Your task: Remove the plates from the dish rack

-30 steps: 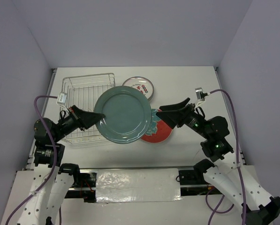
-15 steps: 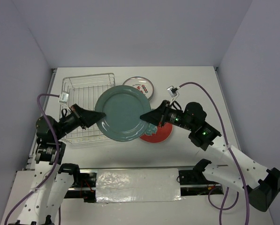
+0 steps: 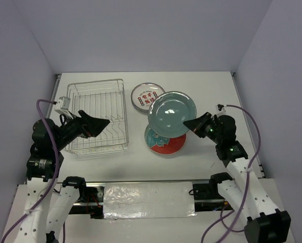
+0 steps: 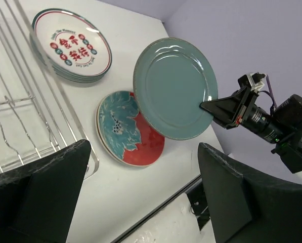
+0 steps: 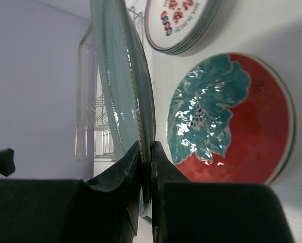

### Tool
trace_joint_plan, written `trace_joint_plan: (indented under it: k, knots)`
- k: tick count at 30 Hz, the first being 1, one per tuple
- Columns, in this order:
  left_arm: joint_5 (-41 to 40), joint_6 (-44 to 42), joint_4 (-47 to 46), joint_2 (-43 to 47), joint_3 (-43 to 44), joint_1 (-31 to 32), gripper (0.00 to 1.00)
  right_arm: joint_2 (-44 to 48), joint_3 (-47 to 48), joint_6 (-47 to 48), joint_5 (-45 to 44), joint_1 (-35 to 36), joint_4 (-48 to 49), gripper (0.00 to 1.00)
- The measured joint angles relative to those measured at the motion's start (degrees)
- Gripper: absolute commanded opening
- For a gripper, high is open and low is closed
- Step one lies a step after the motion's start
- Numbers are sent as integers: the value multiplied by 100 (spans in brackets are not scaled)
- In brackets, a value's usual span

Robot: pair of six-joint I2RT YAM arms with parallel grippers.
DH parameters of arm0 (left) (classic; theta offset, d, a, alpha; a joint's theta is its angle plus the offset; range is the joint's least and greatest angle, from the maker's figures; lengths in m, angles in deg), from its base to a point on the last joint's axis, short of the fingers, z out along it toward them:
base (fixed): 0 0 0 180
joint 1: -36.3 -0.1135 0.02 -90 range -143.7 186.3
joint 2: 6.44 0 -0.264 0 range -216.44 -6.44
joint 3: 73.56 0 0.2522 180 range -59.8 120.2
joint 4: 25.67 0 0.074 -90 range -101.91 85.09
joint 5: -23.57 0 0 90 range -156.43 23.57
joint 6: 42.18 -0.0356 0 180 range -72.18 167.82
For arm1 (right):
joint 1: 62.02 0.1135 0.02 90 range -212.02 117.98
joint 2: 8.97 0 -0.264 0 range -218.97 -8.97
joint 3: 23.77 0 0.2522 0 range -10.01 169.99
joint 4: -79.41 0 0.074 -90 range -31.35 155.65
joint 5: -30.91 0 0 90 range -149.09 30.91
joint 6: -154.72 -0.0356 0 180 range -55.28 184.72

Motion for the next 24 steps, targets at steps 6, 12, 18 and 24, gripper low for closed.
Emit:
trace_joint_plan:
  k: [6, 12, 18, 24]
  knots:
    - [-170, -501, 407, 11, -267, 0, 99, -975, -568, -271, 1550, -1005, 1062, 0]
    - [-385, -1023, 796, 94, -435, 0, 99, -1384, -885, -111, 2673, -1320, 1423, 0]
    - [-431, -1355, 721, 280, -699, 0, 99, -2057, -990, 98, 3386, -1967, 2214, 0]
    - [-354, -1405, 704, 295, -955, 0, 100, -2822, -1167, 387, 3556, -2072, 2487, 0]
